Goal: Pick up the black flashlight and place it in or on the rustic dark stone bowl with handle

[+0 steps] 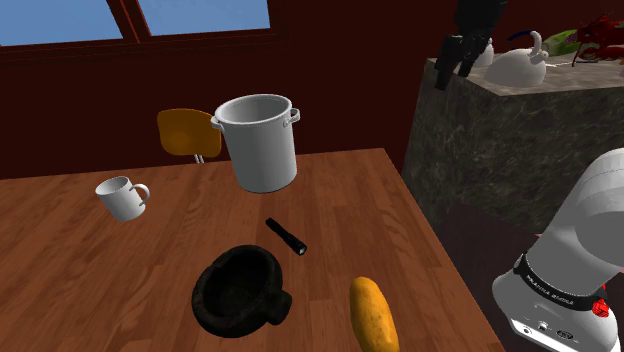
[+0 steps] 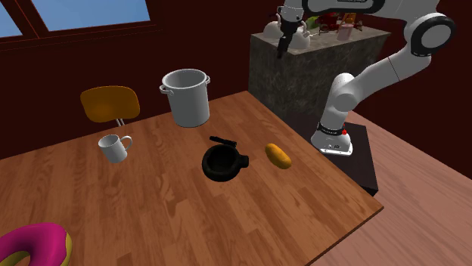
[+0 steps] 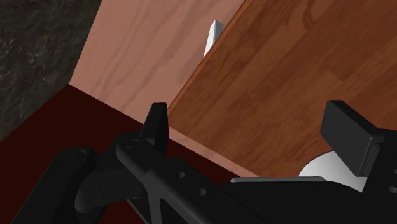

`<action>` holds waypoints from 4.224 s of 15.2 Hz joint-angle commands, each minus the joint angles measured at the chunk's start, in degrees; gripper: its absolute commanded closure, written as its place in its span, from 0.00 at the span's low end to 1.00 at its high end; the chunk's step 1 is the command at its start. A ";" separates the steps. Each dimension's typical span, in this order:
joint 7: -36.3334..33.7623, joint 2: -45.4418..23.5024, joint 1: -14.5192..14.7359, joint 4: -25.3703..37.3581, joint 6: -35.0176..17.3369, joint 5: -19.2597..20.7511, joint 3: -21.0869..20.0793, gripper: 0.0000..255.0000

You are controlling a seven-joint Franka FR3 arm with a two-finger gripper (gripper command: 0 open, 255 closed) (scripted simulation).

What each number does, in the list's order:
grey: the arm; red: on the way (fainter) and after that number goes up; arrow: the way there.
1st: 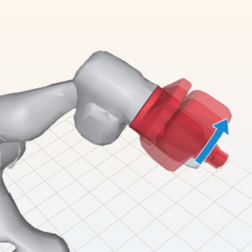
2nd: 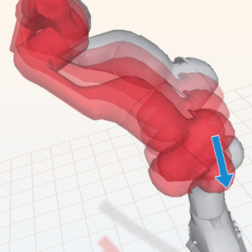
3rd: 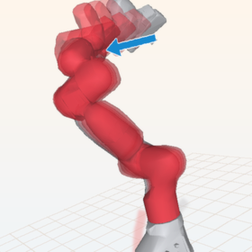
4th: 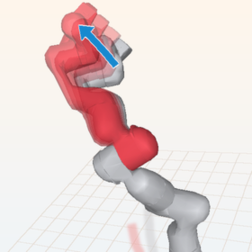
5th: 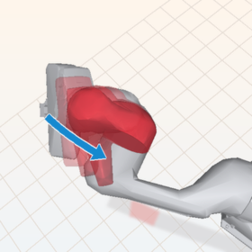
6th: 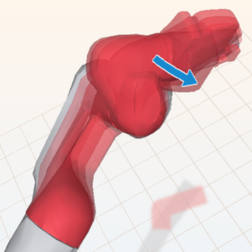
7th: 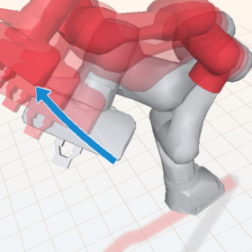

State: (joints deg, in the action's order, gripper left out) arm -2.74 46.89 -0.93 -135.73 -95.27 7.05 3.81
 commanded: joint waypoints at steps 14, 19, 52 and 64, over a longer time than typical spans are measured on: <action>-12.29 -13.95 5.34 -4.17 -15.41 -7.08 -10.46 0.00; -16.82 -21.95 6.94 -2.75 -21.24 -8.59 -14.42 0.00; -38.69 -65.35 14.77 17.94 -39.97 1.57 -23.69 0.00; -38.71 -65.36 14.79 17.98 -39.93 1.57 -23.69 1.00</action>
State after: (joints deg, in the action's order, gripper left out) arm -41.45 -18.41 13.82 -117.74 -135.20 8.64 -19.84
